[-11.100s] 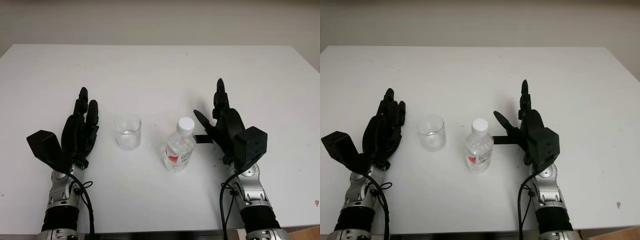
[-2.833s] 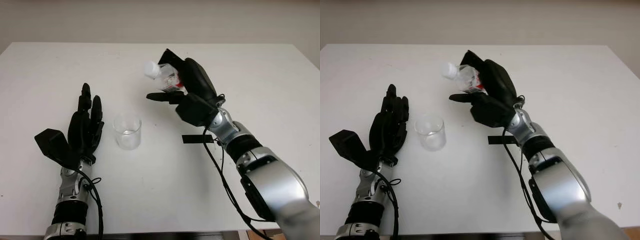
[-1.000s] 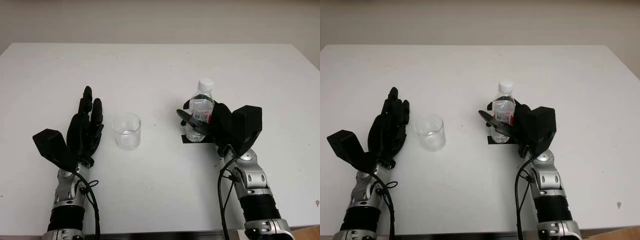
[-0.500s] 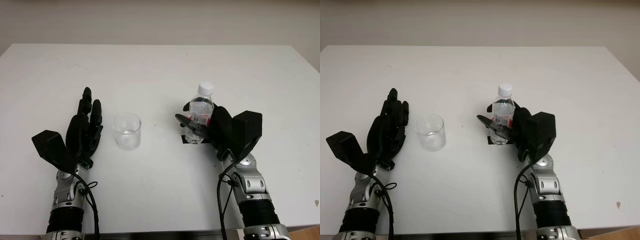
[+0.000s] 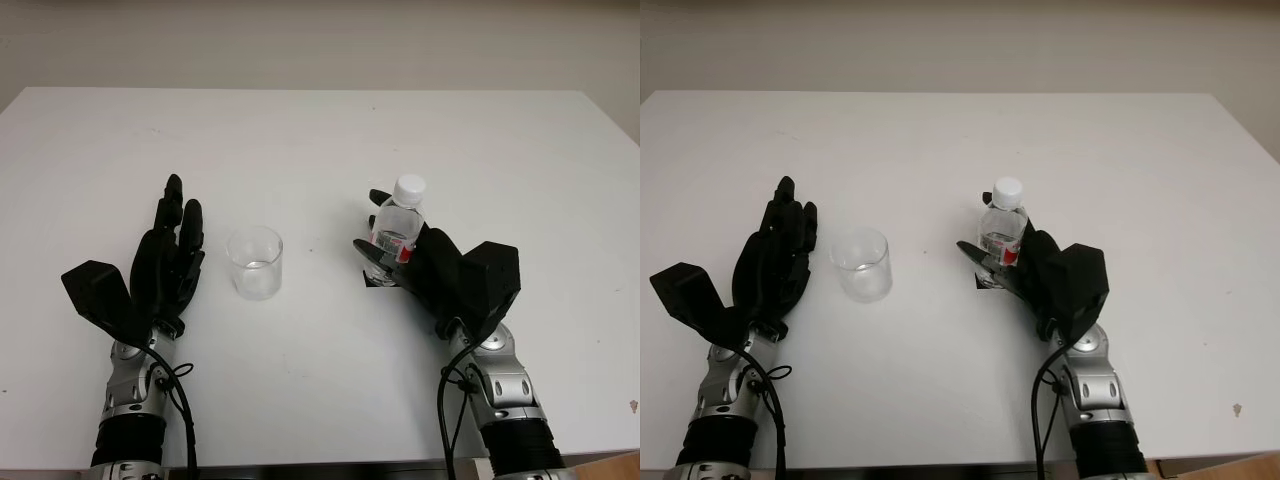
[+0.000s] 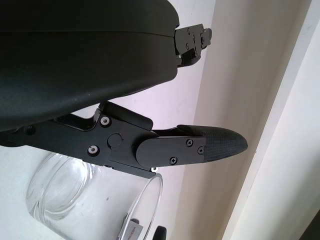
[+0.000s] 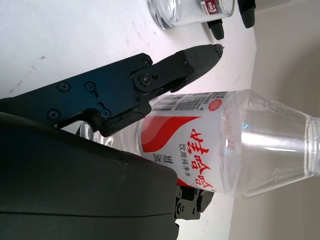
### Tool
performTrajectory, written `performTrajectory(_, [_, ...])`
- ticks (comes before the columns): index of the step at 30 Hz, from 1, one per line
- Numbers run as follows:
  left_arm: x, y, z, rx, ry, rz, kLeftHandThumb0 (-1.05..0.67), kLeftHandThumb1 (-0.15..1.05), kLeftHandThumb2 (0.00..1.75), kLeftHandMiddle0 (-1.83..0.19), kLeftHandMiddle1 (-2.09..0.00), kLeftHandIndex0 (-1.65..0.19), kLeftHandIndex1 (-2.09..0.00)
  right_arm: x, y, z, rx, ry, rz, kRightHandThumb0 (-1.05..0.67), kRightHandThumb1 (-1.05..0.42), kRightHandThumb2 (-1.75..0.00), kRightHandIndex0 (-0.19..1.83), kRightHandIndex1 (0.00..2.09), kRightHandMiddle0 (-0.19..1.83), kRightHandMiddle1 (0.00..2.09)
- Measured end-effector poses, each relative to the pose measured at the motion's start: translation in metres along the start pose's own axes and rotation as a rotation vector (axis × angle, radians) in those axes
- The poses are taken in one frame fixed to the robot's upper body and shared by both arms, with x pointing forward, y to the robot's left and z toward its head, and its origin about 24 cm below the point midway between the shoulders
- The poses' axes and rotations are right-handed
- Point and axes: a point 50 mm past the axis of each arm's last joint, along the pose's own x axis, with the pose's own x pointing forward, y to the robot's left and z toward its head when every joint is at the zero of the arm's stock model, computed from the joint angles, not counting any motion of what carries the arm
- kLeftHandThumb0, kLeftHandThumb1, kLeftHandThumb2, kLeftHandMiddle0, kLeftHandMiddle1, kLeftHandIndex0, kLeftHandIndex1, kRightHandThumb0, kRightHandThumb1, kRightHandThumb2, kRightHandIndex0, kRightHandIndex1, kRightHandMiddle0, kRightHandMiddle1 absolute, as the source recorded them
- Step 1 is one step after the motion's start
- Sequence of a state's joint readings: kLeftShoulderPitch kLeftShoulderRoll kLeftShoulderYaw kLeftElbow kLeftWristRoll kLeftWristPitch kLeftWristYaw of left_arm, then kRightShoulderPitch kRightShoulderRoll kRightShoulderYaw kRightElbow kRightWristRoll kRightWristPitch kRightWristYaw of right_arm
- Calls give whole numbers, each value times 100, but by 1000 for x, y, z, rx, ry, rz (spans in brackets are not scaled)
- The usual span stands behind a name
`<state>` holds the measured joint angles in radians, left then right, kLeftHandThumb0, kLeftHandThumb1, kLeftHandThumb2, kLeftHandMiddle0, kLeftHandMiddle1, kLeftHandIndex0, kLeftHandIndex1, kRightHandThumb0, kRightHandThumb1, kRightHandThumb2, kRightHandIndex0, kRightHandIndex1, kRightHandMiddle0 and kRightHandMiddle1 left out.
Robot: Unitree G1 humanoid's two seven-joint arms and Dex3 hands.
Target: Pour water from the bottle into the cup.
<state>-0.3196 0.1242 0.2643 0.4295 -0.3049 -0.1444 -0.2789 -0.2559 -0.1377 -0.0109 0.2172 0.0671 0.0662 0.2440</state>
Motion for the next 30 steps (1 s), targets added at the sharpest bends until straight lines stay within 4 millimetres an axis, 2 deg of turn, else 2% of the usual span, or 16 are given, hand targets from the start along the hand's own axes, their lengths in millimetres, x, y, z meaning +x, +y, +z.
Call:
performTrajectory(6, [0,2,1,7,1,2,-72,105,40,12,-5,14,-6,-5,-4,-3,-1,-5,17,-75,-90,-5,-19,0,-18,6])
performTrajectory(9, [0,2,1,9,2,3,-71,105,41,12,-5,14,-6,-8,-6,-4,-10,-17,38,-82,-91,-5,-19,0,-19,1])
performTrajectory(20, [0,3,1,13,5,1,-71,105,41,12,-6,14,-5,-16,-17,-5,-77,-96,-4,-98,-94,-6,-19,0,-19,0])
performTrajectory(25, [1,3,1,13,9,-2,-71,105,42,13,-5,15,-5,-18,-20,-5,-63,-110,-27,-100,-94,-6,-19,0,-19,0])
performTrajectory(30, [1,3,1,8,8,-6,-71,105,42,14,-5,16,-5,-17,-13,-8,-31,-120,-35,-98,-92,-5,-19,0,-19,0])
